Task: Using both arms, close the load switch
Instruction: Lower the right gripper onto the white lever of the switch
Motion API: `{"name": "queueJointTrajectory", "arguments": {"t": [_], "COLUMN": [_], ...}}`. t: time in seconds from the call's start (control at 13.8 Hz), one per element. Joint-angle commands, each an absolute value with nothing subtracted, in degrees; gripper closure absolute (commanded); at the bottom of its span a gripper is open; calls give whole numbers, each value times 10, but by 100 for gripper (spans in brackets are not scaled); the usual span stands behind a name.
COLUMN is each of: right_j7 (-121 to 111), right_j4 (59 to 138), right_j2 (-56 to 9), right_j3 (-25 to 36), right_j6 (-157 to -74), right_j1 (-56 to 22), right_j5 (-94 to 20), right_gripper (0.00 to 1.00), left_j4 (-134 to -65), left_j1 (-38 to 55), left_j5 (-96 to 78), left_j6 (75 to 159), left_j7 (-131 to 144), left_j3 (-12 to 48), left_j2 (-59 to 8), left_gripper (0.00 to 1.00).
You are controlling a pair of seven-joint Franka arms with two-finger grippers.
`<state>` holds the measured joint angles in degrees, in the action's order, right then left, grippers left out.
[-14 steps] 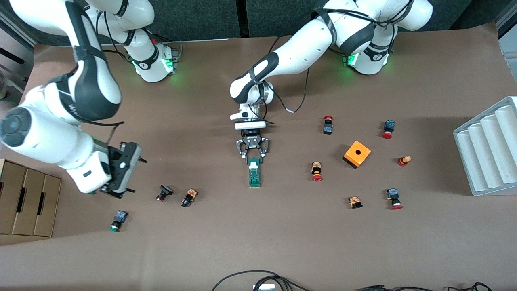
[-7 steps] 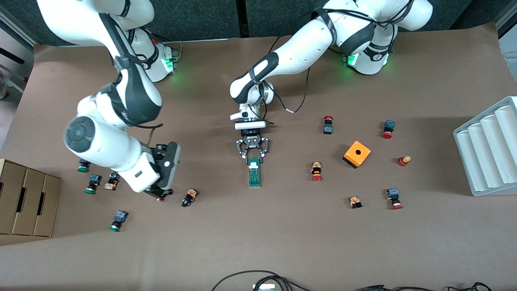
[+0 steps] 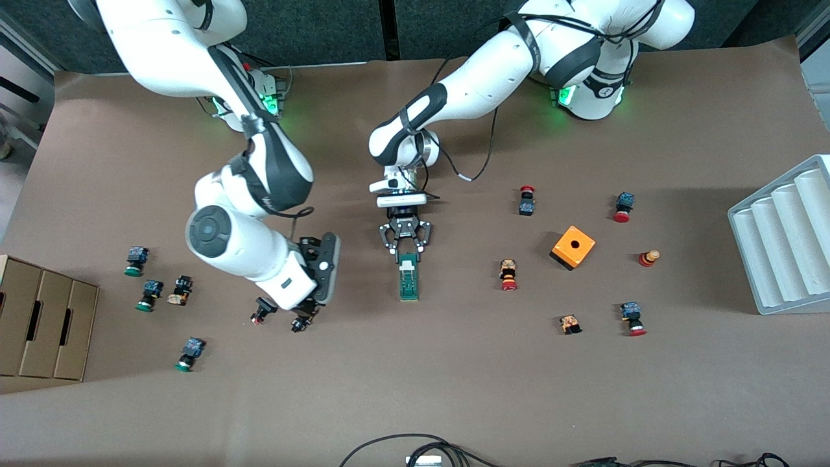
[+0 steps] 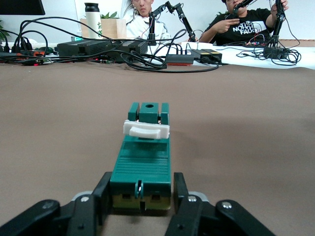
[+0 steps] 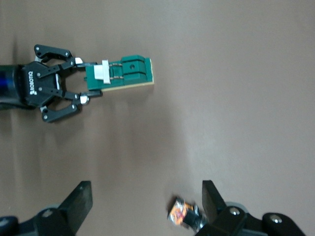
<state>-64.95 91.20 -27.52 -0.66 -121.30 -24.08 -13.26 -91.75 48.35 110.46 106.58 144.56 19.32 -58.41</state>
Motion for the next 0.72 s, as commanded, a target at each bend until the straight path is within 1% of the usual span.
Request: {"name": "queueJointTrajectory", "arguments": {"t": [0.0, 0.14, 0.29, 0.51, 0.65], "right_j7": [-651, -651, -648, -606, -605], "right_j4": [902, 902, 903, 905, 904], "right_j2": [-292, -301, -303, -305, -312], "right_j3": [-1, -1, 7, 34, 34], "right_j6": [-1236, -1251, -1270, -1277, -1279], "right_j1": [-264, -274, -307, -351, -354], "right_j5": [-150, -157, -158, -157, -157], "right_gripper": [1, 1, 1, 1, 1], "left_j4": [-922, -922, -922, -922, -922], "left_j1": [484, 484, 484, 484, 484], "left_j5": [1101, 1101, 1100, 1101, 1102], "left_j6": [1070, 1070, 1070, 1070, 1070], "left_j7": [1461, 1462, 1470, 1482, 1478], "left_j3": [195, 195, 196, 196, 196], "left_j2": [-601, -601, -601, -601, -601], "left_gripper": [46, 46, 46, 47, 49]}}
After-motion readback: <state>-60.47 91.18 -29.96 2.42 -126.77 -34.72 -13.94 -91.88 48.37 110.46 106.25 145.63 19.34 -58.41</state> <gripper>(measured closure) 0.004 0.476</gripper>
